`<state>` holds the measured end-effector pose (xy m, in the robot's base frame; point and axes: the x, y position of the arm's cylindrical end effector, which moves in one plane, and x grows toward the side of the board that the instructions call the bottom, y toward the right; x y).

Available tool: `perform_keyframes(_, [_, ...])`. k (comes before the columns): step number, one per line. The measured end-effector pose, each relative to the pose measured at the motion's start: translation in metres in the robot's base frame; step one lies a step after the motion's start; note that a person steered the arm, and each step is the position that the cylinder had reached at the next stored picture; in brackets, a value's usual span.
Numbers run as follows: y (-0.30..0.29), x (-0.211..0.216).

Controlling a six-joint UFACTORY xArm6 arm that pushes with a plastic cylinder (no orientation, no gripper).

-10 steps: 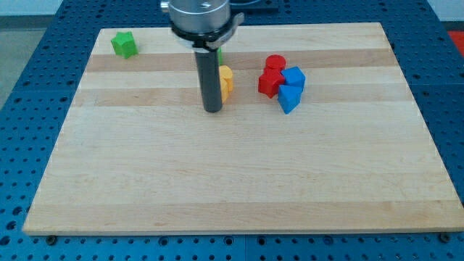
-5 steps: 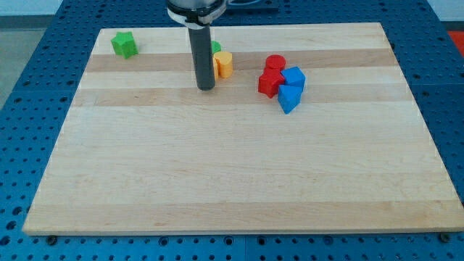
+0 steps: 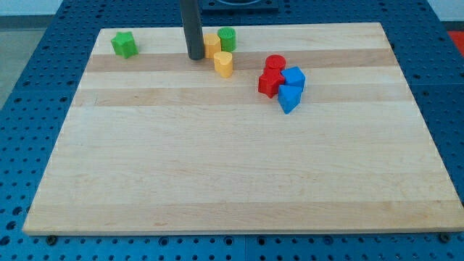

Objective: Place the yellow hexagon along with green circle right diagonally towards yellow heart

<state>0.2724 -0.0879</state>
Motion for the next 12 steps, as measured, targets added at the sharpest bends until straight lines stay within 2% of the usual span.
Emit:
perform_keyframes(3, [-0.007,-0.035])
perform_keyframes(5, [-0.007,-0.035])
perform_keyframes(9, [0.055,-0.034])
perform_keyframes(12, [0.059,-0.058])
